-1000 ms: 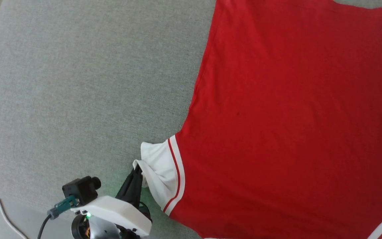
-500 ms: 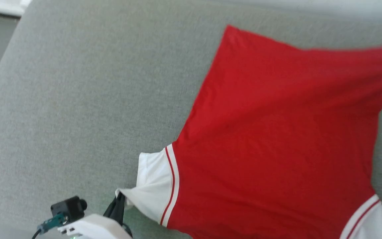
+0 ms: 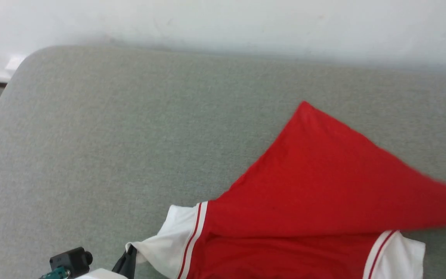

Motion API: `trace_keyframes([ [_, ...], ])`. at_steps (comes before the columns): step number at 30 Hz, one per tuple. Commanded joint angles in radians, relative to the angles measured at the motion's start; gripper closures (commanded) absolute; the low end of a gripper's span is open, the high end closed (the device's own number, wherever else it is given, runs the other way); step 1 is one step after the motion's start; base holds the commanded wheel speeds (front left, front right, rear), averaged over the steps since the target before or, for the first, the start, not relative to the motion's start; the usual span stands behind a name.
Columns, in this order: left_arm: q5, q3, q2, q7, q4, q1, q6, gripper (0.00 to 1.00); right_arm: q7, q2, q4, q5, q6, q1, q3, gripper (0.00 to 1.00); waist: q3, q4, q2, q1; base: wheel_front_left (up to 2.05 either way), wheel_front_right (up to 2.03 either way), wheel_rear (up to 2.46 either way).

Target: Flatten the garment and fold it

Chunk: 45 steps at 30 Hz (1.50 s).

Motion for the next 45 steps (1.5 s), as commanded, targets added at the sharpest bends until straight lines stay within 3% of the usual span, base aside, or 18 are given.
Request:
trace_keyframes([
  [1,-0.006,0.002,0.005,0.003,-0.007,0.009,0.007,1.00,0.039,0.004,-0.006,0.007,-0.002,0.027,-0.008,1.00,-0.032,-0.032,-0.0001,0.0003,0.00,0.00,0.00],
  [8,-0.005,-0.005,0.013,0.016,-0.022,0.019,0.011,1.00,0.379,0.014,0.028,0.075,-0.002,0.149,-0.032,1.00,-0.038,-0.036,-0.0001,0.0003,0.00,0.00,0.00],
  [13,-0.005,-0.009,0.015,0.021,-0.028,0.015,0.014,1.00,0.458,0.015,0.037,0.133,-0.002,0.177,-0.023,1.00,-0.034,-0.034,-0.0001,0.0003,0.00,0.00,0.00],
  [15,-0.005,-0.011,0.015,0.022,-0.029,0.015,0.015,1.00,0.420,0.015,0.017,0.136,-0.002,0.171,-0.019,0.38,-0.032,-0.032,-0.0001,0.0003,0.00,0.00,0.00],
  [16,-0.006,-0.012,0.014,0.022,-0.030,0.014,0.015,1.00,0.394,0.015,0.006,0.136,-0.002,0.163,-0.022,0.00,-0.031,-0.031,-0.0001,0.0003,0.00,0.00,0.00],
  [23,-0.011,-0.017,0.011,0.022,-0.027,0.004,0.014,1.00,0.052,0.015,-0.086,0.103,-0.002,0.047,0.039,0.00,-0.017,-0.022,-0.0001,0.0003,0.00,0.00,0.00],
  [26,-0.012,-0.021,0.008,0.020,-0.026,-0.004,0.012,1.00,-0.085,0.002,-0.092,0.100,-0.002,-0.019,0.127,0.00,-0.004,-0.017,-0.0001,0.0003,0.00,0.00,0.00],
  [31,-0.011,-0.033,0.001,0.013,-0.020,-0.026,0.006,1.00,-0.235,-0.091,-0.006,0.135,-0.002,-0.146,0.330,0.00,0.027,0.000,-0.0001,0.0003,0.00,0.00,0.00],
  [36,-0.011,-0.046,-0.007,0.006,-0.011,-0.055,-0.004,1.00,-0.184,-0.176,0.143,0.155,-0.002,-0.293,0.508,0.00,0.070,0.031,-0.0001,0.0003,0.00,0.00,0.00],
  [45,-0.011,-0.074,-0.032,-0.014,0.021,-0.107,-0.024,1.00,0.128,-0.266,0.425,0.218,-0.002,-0.551,0.703,0.00,0.144,0.100,-0.0001,0.0003,0.00,0.00,0.00],
])
